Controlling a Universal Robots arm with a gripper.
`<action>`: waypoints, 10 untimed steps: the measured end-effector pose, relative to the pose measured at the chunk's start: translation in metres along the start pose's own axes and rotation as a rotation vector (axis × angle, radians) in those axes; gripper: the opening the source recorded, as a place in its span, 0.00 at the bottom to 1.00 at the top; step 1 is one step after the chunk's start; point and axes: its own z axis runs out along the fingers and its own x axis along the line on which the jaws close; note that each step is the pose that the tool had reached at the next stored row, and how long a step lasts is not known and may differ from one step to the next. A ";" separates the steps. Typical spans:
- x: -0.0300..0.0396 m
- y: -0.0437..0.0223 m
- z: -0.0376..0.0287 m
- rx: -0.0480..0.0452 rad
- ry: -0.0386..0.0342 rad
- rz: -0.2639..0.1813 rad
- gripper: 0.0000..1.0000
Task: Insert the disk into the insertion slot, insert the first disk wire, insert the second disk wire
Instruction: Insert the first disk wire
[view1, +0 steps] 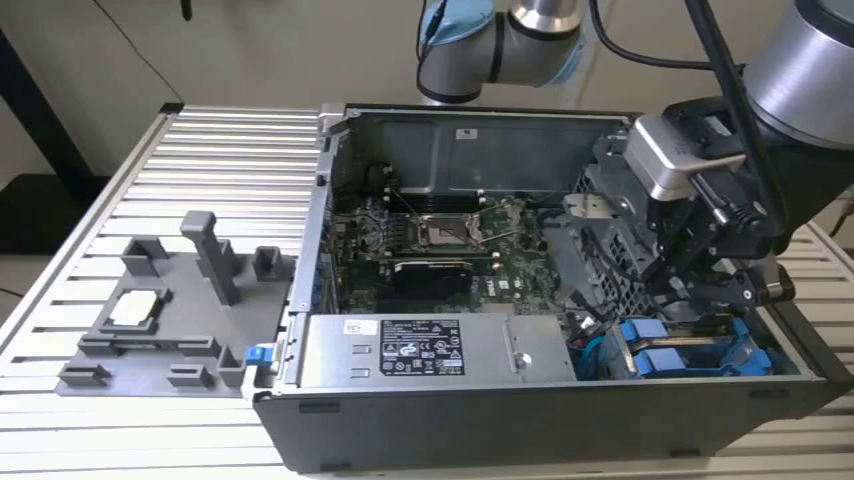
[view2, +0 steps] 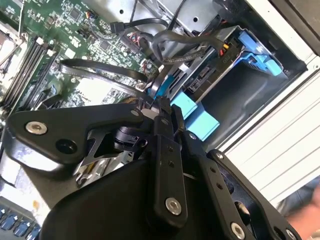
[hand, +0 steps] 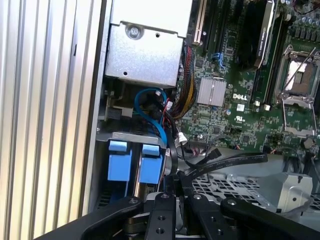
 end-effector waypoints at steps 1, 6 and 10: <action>0.0003 -0.0018 0.0004 -0.0014 -0.0001 0.000 0.16; 0.0023 -0.0135 0.0026 -0.0166 -0.0020 0.002 0.16; 0.0028 -0.0153 0.0049 -0.0148 0.0000 0.026 0.16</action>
